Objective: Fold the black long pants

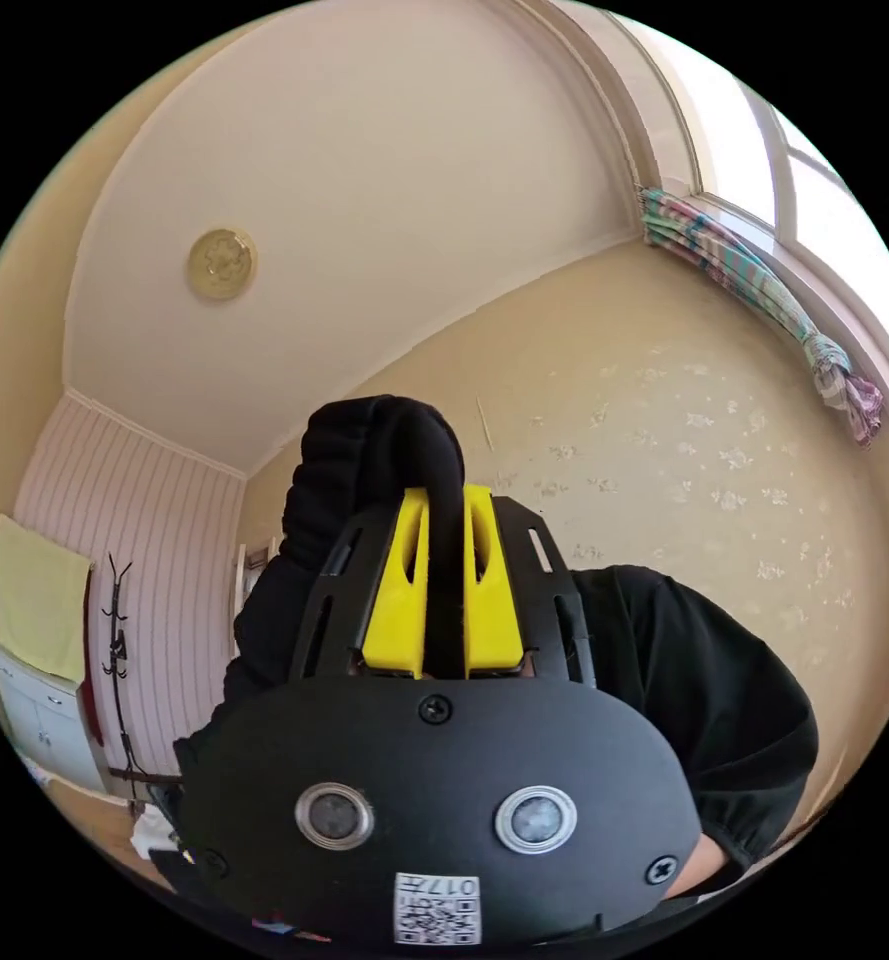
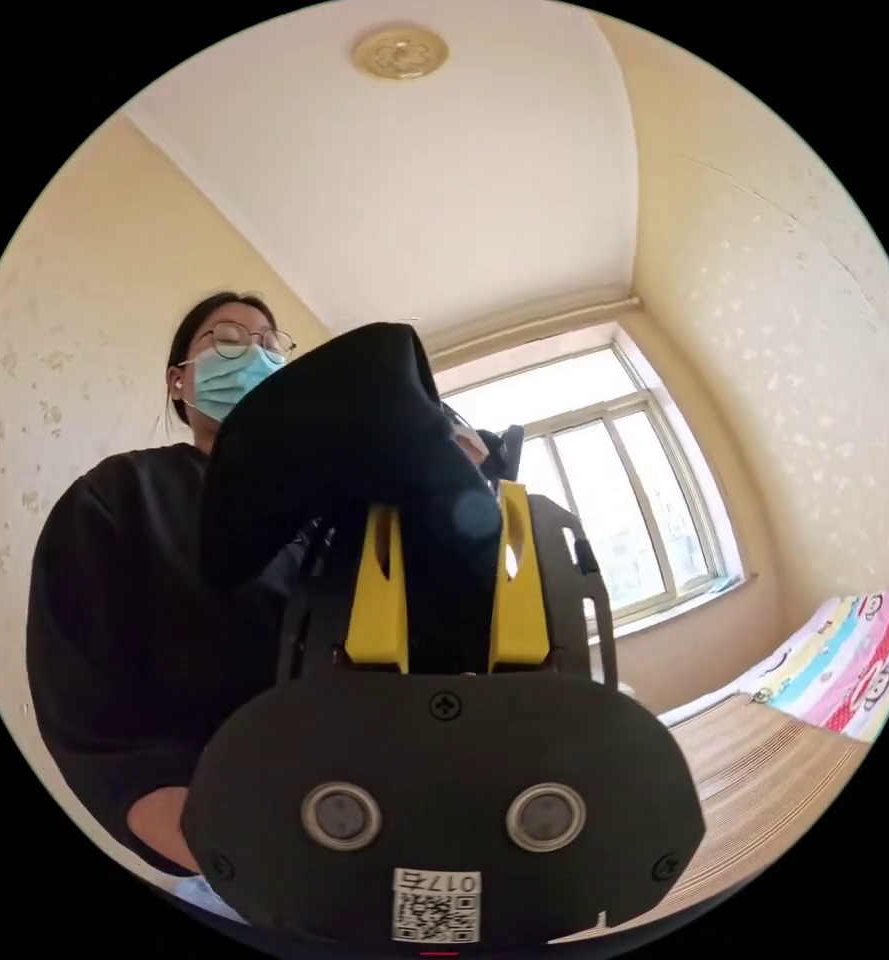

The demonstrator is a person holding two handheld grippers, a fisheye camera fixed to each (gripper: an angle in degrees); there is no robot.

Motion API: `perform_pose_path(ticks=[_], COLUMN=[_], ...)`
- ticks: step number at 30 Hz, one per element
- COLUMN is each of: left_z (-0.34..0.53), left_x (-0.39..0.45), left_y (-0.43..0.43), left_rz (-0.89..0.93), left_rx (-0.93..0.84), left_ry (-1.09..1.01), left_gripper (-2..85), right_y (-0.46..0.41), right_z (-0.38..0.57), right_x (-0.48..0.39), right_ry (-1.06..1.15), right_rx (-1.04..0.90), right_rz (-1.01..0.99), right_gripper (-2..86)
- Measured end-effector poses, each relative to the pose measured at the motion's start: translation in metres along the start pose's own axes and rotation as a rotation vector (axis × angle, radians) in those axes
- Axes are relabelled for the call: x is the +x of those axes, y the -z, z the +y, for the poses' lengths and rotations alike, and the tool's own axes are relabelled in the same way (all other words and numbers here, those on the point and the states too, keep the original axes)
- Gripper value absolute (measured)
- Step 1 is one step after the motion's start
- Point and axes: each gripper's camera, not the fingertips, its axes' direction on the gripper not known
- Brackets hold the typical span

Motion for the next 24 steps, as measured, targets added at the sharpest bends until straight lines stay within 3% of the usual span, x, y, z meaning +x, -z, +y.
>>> perform_pose_path(ticks=[2,4,5,7,10,15,18,21,24], left_z=[-0.014,-0.033,-0.037,-0.044,-0.029,-0.015,-0.027,-0.044,-0.046], left_x=[0.030,0.073,0.083,0.118,0.132,0.134,0.125,0.107,0.099], left_y=[0.009,0.013,0.013,0.008,-0.007,0.000,0.001,0.016,0.011], left_rz=[-0.149,-0.467,-0.571,-1.035,-1.399,-1.450,-1.558,-1.637,-1.639], left_rx=[-0.083,-0.268,-0.317,-0.463,-0.562,-0.388,-0.447,-0.450,-0.439], left_ry=[-0.032,-0.043,-0.039,-0.026,-0.069,-0.113,-0.107,0.036,-0.001], left_gripper=[5.9,6.0,6.0,6.0,5.8,5.8,6.2,6.4,6.2], right_y=[0.001,0.000,-0.008,-0.027,-0.084,-0.177,-0.214,-0.226,-0.224], right_z=[-0.021,-0.047,-0.066,-0.091,-0.109,-0.105,-0.115,-0.132,-0.136], right_x=[-0.025,-0.049,-0.063,-0.086,-0.123,-0.158,-0.163,-0.143,-0.138], right_ry=[0.102,0.153,0.159,0.160,0.249,0.379,0.454,0.343,0.281], right_rx=[0.011,0.022,-0.015,-0.092,-0.234,-0.267,-0.359,-0.412,-0.380], right_rz=[0.005,0.087,0.172,0.363,0.694,0.930,1.058,1.036,0.928], right_gripper=[6.5,5.6,5.1,4.6,3.9,3.6,3.6,3.8,4.0])
